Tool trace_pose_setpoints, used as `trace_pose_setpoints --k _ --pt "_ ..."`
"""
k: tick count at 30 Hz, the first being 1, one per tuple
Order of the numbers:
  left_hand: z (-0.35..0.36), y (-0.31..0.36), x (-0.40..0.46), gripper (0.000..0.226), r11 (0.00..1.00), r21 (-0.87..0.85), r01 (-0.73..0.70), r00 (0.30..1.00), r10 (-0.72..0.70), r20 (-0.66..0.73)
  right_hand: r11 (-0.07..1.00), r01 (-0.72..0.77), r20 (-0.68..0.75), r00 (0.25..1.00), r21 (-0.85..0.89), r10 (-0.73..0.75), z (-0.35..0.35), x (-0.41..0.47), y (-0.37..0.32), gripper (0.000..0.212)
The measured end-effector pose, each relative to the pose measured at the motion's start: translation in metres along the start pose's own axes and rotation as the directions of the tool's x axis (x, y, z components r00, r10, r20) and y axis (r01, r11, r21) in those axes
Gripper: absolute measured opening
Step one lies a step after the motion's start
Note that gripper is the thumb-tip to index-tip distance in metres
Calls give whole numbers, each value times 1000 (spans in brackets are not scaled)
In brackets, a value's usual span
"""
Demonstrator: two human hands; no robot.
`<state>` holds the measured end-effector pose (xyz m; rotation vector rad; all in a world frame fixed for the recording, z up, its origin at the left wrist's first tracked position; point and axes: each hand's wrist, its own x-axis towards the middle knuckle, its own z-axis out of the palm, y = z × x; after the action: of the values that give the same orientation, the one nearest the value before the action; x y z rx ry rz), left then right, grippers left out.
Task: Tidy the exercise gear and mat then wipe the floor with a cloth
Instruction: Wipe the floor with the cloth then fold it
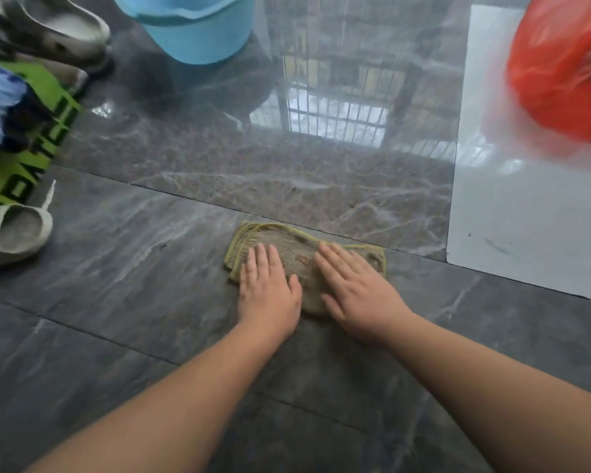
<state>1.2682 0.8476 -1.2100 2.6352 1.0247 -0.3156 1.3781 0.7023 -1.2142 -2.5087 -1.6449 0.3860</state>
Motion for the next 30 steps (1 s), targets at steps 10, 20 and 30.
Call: trace_pose_setpoints --k 10,20,30 --pt "-1 33 61 75 987 122 -102 993 94 67 979 -202 -21 979 -14 201 8 -4 30 72" --pt "6 178 122 74 898 207 -389 918 360 166 856 -513 -39 856 72 516 -11 -45 132 71" --pt "64 368 81 75 696 198 -691 723 654 223 595 -793 -116 584 131 804 -3 -181 230 76"
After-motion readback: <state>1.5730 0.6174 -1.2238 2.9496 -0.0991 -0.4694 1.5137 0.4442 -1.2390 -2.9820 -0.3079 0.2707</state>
